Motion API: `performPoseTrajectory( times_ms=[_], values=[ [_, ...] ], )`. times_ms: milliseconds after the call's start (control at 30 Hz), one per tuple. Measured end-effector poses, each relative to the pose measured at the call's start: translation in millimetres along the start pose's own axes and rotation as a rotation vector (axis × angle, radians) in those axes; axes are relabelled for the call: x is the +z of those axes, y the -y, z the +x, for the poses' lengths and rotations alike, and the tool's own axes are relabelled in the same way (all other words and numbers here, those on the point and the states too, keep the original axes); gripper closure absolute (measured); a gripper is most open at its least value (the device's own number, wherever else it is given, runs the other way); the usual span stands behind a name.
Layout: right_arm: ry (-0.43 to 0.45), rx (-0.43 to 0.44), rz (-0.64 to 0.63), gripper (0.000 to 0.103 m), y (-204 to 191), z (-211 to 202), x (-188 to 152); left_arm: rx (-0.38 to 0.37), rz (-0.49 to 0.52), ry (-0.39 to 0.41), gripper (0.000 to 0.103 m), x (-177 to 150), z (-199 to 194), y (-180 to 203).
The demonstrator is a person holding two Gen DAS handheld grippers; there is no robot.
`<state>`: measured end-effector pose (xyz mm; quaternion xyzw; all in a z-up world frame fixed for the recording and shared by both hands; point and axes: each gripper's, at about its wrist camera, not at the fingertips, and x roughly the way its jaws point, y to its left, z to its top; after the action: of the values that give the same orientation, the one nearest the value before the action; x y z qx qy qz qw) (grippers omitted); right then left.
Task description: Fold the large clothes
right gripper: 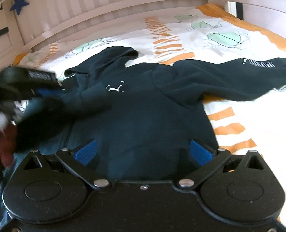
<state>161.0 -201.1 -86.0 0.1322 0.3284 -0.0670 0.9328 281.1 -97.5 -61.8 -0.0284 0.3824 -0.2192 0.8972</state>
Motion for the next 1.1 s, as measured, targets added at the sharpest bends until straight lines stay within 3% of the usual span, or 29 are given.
performPoseTrajectory(
  times_ms=[100,200,267,400,533,600,667,767,867,1100],
  values=[
    [0.0,-0.01,0.009,0.001,6,1,0,-0.055,0.004,-0.013,0.069,-9,-13,1],
    [0.001,-0.018,0.026,0.001,11,2,0,-0.09,0.051,0.071,0.049,-17,-45,2],
    [0.007,-0.012,0.038,0.001,14,1,3,-0.076,0.106,0.127,0.044,-22,-62,0],
    [0.028,0.023,0.047,0.001,14,-1,11,0.054,0.123,0.202,0.043,-26,-79,-21],
    [0.057,0.076,0.026,0.001,2,-1,25,0.232,-0.034,0.181,0.043,-30,-65,-72],
    [0.078,0.109,0.007,0.001,-6,1,34,0.265,-0.137,0.136,0.044,-36,-55,-101],
    [0.101,0.14,-0.034,0.001,-15,7,44,0.321,-0.178,0.082,0.045,-44,-43,-120],
    [0.099,0.153,-0.104,0.011,-30,27,57,0.311,-0.119,0.102,0.044,-54,-37,-124],
    [0.058,0.174,-0.142,0.013,-39,52,64,0.326,-0.117,0.116,0.044,-55,-37,-119],
    [-0.101,0.208,-0.115,0.024,-47,110,65,0.318,-0.127,0.131,0.045,-61,-36,-121]
  ],
)
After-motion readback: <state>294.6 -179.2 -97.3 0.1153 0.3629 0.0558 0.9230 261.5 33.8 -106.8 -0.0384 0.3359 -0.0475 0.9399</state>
